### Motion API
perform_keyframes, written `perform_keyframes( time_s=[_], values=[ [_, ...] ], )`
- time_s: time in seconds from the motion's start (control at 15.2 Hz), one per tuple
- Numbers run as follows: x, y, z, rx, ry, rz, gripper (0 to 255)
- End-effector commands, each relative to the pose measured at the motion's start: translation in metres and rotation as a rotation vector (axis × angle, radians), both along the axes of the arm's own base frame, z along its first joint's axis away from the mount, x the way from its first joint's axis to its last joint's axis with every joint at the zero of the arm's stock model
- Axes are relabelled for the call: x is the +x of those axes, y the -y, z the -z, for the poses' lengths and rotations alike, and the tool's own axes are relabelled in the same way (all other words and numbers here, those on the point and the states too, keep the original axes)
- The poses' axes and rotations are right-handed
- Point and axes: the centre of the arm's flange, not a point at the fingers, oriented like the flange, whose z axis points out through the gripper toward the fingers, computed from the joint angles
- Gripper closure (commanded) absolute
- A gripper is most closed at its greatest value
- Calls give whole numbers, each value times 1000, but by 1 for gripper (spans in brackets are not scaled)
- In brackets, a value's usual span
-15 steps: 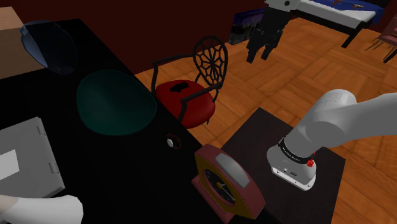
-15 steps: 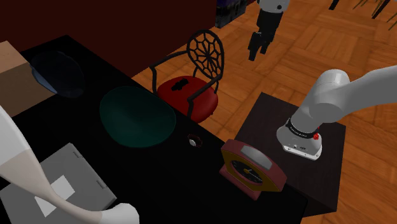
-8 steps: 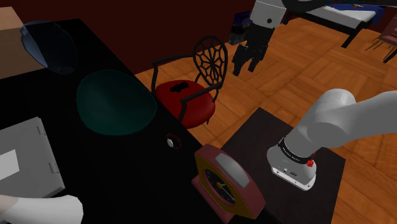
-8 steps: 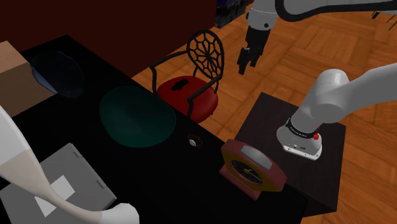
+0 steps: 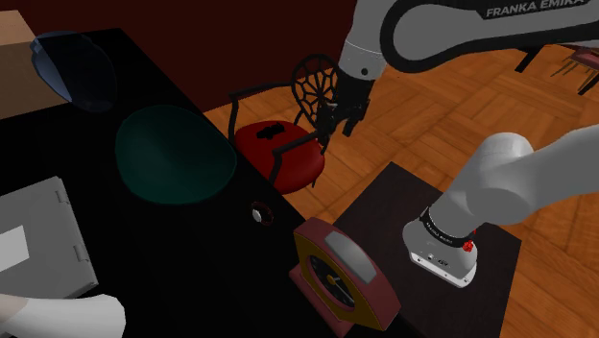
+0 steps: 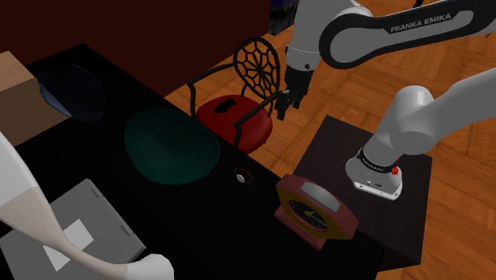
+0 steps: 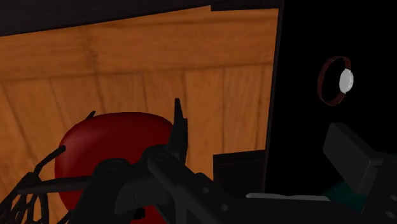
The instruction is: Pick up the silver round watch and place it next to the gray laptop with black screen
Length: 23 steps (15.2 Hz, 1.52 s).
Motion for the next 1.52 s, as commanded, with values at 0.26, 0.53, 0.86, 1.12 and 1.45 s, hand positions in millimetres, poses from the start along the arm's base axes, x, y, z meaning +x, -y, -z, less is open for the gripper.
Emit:
perform_keyframes(
  time_s=[0.26,0.53,0.86,1.12,1.45],
  values=[
    [15,-63,44,11,15,-13,0],
    [25,-105,73,18,24,-22,0],
    [36,-158,108,26,36,-33,0],
    [43,-191,129,31,43,-40,0],
    [44,-196,155,31,43,-40,0]
  ],
)
